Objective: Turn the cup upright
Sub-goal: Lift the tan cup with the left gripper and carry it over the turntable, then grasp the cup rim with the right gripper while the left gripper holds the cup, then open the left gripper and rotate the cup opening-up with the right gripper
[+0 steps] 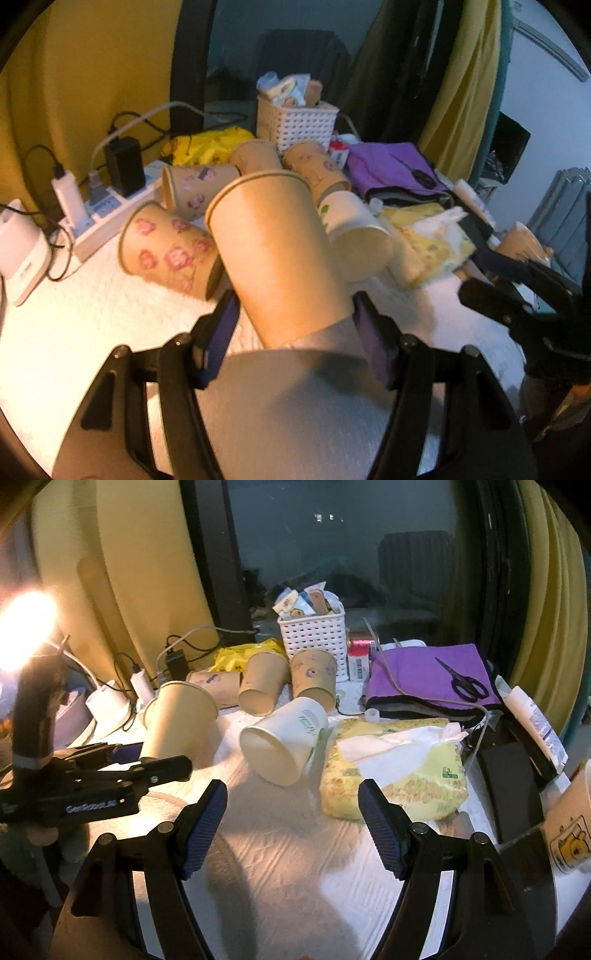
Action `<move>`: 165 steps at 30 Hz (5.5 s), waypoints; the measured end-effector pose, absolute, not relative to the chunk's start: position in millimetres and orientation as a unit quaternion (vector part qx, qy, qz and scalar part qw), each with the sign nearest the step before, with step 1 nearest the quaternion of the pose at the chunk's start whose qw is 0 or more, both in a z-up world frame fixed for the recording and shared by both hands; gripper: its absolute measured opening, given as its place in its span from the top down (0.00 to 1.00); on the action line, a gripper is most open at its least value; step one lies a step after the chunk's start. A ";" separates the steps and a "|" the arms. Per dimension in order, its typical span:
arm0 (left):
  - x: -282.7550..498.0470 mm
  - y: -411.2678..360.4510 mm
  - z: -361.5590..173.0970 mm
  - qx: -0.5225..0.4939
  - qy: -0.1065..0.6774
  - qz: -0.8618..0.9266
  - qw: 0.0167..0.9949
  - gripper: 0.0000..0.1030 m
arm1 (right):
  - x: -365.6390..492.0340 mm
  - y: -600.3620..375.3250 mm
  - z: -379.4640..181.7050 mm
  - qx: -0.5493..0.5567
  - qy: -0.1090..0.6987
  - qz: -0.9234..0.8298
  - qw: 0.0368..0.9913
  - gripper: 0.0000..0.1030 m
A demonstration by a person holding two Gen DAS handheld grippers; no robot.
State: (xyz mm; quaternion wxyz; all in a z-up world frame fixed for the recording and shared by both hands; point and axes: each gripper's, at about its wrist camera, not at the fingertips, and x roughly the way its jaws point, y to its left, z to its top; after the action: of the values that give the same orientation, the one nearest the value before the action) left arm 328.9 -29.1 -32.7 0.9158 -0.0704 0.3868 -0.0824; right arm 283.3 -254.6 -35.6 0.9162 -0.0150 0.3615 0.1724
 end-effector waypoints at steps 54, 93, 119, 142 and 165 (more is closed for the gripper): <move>6.3 -46.3 -43.4 -0.053 0.222 -0.133 0.965 0.38 | 78.6 -151.8 -15.9 0.057 0.436 0.385 0.812 0.26; 9.4 -48.2 -48.2 -0.046 0.236 -0.153 0.958 0.37 | 110.0 -134.4 -36.1 0.103 0.488 0.428 0.754 0.34; 29.3 -6.0 -58.7 -0.100 0.301 -0.073 0.946 0.22 | 132.9 -138.3 -30.2 0.030 0.428 0.345 0.835 0.34; 63.4 55.2 -73.4 -0.198 0.315 0.020 0.928 0.22 | 158.9 -115.5 -49.6 -0.058 0.363 0.303 0.879 0.34; 64.2 53.6 -73.2 -0.194 0.316 0.009 0.929 0.22 | 158.1 -110.3 -67.5 -0.079 0.345 0.266 0.896 0.34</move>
State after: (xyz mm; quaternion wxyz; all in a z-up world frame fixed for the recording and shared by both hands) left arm 64.2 53.6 -73.2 0.9286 -0.1936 0.3165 0.0086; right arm 158.1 -110.3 -67.5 0.8964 -0.0793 0.3454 0.2662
